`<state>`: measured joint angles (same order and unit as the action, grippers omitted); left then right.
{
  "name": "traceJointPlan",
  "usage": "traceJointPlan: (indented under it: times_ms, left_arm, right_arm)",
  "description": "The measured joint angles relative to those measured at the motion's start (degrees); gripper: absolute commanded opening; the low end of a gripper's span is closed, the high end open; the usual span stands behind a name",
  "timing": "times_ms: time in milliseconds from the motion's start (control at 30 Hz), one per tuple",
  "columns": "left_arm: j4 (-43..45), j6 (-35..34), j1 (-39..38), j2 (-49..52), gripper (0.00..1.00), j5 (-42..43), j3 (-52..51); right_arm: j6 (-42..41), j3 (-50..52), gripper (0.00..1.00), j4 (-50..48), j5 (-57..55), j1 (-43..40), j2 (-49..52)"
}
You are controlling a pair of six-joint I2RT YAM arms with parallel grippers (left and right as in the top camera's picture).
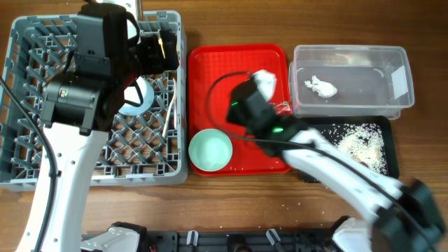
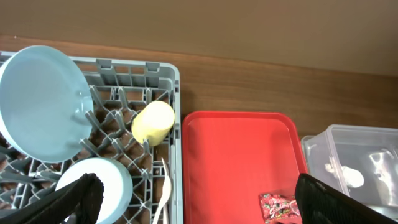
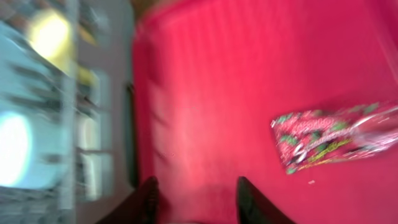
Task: Sort waste into correct bins and load items into the dishwasher rack
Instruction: 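Move the right gripper back toward the red wrapper on the tray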
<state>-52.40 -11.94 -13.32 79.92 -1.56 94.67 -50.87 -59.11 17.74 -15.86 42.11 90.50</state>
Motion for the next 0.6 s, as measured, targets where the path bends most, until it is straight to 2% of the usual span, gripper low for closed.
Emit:
traceJointPlan:
  times_ms: [67,167,333,600]
  left_arm:
    - [0.1,0.0,0.0,0.0,1.0,0.0,0.0]
    - [0.1,0.0,0.0,0.0,1.0,0.0,0.0]
    - [0.1,0.0,0.0,0.0,1.0,0.0,0.0]
    - [0.1,0.0,0.0,0.0,1.0,0.0,0.0]
  right_arm:
    - [-0.5,0.0,0.04,-5.1,-5.3,2.0,8.0]
    - [-0.2,0.6,0.04,-11.0,-9.7,0.5,15.2]
    - [3.4,0.7,0.04,-14.2,-11.0,-1.0,15.4]
    - [3.3,0.6,0.04,-14.0,-12.0,-5.5,18.4]
